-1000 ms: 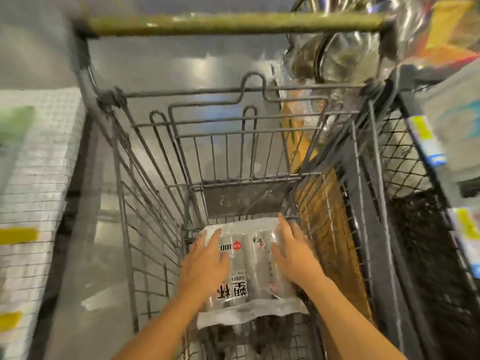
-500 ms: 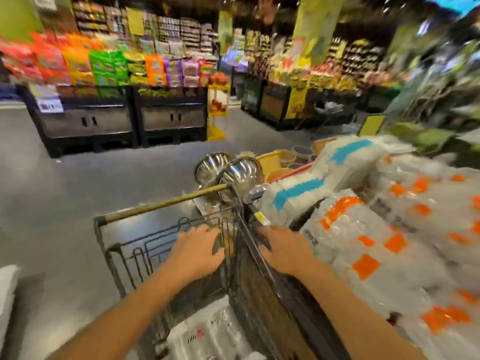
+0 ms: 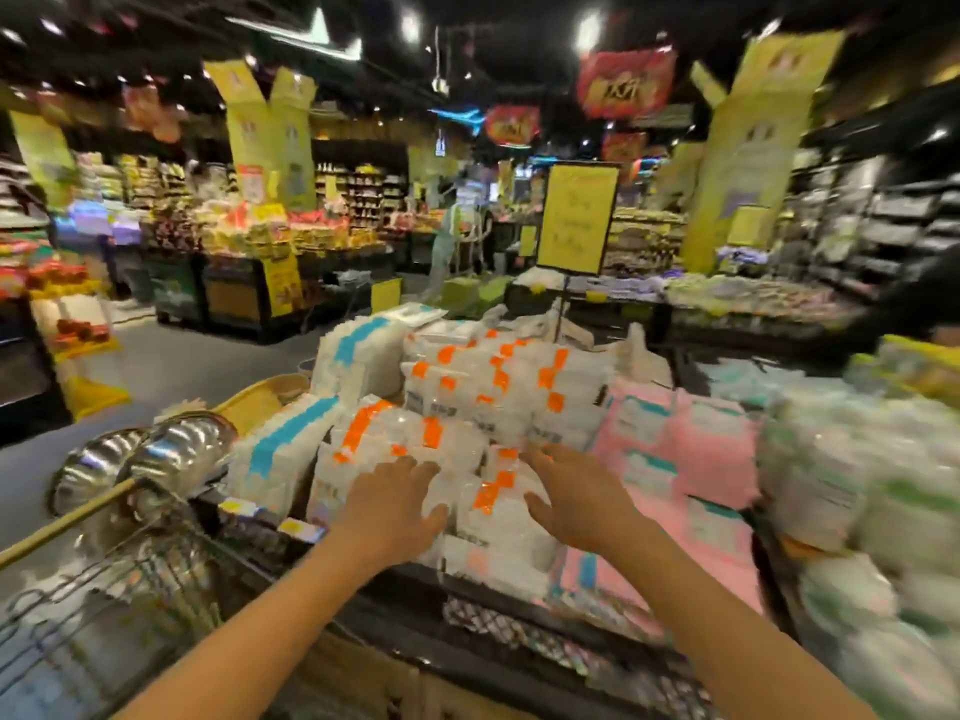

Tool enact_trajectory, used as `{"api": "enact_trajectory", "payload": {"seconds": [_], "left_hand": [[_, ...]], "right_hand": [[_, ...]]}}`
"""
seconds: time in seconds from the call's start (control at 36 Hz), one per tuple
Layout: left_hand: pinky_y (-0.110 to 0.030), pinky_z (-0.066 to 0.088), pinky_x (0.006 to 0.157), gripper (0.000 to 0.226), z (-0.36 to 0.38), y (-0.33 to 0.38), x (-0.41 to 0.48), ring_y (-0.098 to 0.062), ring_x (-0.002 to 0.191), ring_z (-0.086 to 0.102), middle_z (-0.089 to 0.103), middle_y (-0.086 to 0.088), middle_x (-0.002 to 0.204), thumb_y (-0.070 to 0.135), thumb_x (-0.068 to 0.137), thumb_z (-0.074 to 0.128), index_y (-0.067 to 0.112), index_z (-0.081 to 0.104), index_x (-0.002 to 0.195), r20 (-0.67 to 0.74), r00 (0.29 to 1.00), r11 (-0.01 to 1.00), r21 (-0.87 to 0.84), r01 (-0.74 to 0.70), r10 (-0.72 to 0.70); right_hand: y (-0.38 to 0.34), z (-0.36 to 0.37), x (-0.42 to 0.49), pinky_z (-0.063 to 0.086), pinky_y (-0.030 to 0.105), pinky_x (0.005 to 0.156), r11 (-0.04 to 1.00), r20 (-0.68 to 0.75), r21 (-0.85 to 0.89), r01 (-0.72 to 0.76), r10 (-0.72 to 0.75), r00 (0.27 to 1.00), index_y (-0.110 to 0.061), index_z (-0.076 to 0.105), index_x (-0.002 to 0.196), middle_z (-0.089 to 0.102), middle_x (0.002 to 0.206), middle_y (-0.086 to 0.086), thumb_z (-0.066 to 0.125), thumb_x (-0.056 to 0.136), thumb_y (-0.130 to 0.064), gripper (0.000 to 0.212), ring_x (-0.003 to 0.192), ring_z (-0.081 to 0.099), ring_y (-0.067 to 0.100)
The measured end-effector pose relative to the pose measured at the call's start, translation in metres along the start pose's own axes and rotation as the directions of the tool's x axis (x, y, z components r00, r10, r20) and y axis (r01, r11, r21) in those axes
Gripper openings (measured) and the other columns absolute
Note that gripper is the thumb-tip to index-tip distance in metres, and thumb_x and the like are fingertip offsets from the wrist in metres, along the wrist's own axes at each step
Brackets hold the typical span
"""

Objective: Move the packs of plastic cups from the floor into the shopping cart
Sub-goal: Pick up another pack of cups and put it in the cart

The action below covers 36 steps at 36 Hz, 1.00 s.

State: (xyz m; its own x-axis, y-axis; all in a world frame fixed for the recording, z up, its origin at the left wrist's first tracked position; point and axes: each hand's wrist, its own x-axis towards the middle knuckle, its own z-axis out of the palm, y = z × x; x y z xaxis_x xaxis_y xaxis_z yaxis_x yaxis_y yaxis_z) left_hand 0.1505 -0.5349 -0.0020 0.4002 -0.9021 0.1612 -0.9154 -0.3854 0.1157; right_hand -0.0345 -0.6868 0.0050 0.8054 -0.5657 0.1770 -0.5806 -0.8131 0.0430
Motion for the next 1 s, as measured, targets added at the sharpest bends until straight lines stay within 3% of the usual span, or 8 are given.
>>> {"api": "enact_trajectory", "payload": {"seconds": [0.14,0.28,0.42,0.56,0.67,0.81,0.86,1.0], "left_hand": [[-0.037,0.040,0.101,0.060,0.013,0.128,0.003,-0.022,0.129,0.047,0.045,0.001,0.146,0.055,0.095,0.042,0.031,0.037,0.149,0.038,0.978,0.979,-0.013,-0.202,0.203],[-0.040,0.039,0.106,0.058,0.029,0.257,-0.011,-0.025,0.133,0.044,0.045,-0.003,0.147,0.053,0.095,0.045,0.029,0.039,0.147,0.087,0.914,0.918,-0.058,-0.392,0.396],[-0.041,0.041,0.102,0.057,0.038,0.370,-0.042,-0.028,0.129,0.047,0.046,-0.005,0.143,0.051,0.095,0.047,0.029,0.039,0.147,0.094,0.803,0.806,-0.139,-0.575,0.589],[-0.040,0.046,0.095,0.062,0.042,0.467,-0.073,-0.027,0.122,0.052,0.053,-0.003,0.134,0.058,0.089,0.041,0.027,0.044,0.143,0.082,0.629,0.634,-0.135,-0.761,0.773],[-0.039,0.046,0.095,0.057,0.042,0.535,-0.113,-0.028,0.122,0.053,0.054,-0.005,0.136,0.052,0.092,0.047,0.027,0.044,0.144,0.075,0.447,0.454,-0.157,-0.877,0.891],[-0.035,0.044,0.068,0.047,0.048,0.595,-0.178,-0.025,0.096,0.059,0.059,-0.001,0.110,0.054,0.089,0.042,0.027,0.052,0.126,0.073,0.155,0.168,-0.238,-0.957,0.985],[-0.039,0.051,0.079,0.054,0.050,0.612,-0.209,-0.025,0.105,0.059,0.057,-0.003,0.122,0.057,0.088,0.042,0.028,0.050,0.132,0.067,0.040,0.056,-0.266,-0.962,0.997],[-0.043,0.047,0.099,0.062,0.047,0.632,-0.298,-0.028,0.125,0.052,0.048,-0.005,0.144,0.055,0.092,0.048,0.028,0.039,0.147,0.053,-0.157,-0.139,-0.248,-0.959,0.986]], "right_hand": [[0.092,-0.019,-0.112,0.048,0.042,0.093,0.979,0.000,-0.043,-0.200,0.200,0.980,-0.023,0.041,0.145,0.051,0.138,0.006,0.049,0.096,-0.042,0.052,0.122,0.053,0.031],[0.161,-0.037,-0.229,0.049,0.041,0.087,0.918,0.030,-0.103,-0.383,0.388,0.921,-0.021,0.044,0.144,0.053,0.136,0.007,0.051,0.096,-0.042,0.052,0.115,0.057,0.032],[0.205,-0.053,-0.343,0.046,0.042,0.094,0.787,0.045,-0.118,-0.606,0.613,0.788,-0.024,0.042,0.146,0.052,0.139,0.006,0.047,0.098,-0.045,0.052,0.121,0.053,0.033],[0.225,-0.070,-0.452,0.049,0.045,0.089,0.639,0.026,-0.172,-0.750,0.764,0.645,-0.022,0.043,0.144,0.051,0.136,0.010,0.047,0.100,-0.043,0.050,0.117,0.055,0.035],[0.215,-0.078,-0.537,0.052,0.045,0.084,0.434,-0.009,-0.183,-0.882,0.897,0.443,-0.023,0.046,0.138,0.054,0.130,0.006,0.046,0.098,-0.046,0.046,0.111,0.058,0.031],[0.164,-0.093,-0.635,0.049,0.044,0.095,0.151,-0.016,-0.144,-0.978,0.988,0.155,-0.022,0.037,0.150,0.048,0.143,0.006,0.045,0.101,-0.043,0.054,0.122,0.053,0.030],[0.134,-0.097,-0.668,0.047,0.042,0.094,0.026,-0.029,-0.138,-0.990,0.999,0.031,-0.022,0.039,0.148,0.048,0.145,0.005,0.046,0.100,-0.042,0.053,0.123,0.052,0.030],[0.050,-0.104,-0.732,0.049,0.042,0.090,-0.238,-0.042,-0.156,-0.959,0.971,-0.234,-0.026,0.035,0.152,0.047,0.147,0.004,0.046,0.100,-0.045,0.056,0.122,0.054,0.030]]}}
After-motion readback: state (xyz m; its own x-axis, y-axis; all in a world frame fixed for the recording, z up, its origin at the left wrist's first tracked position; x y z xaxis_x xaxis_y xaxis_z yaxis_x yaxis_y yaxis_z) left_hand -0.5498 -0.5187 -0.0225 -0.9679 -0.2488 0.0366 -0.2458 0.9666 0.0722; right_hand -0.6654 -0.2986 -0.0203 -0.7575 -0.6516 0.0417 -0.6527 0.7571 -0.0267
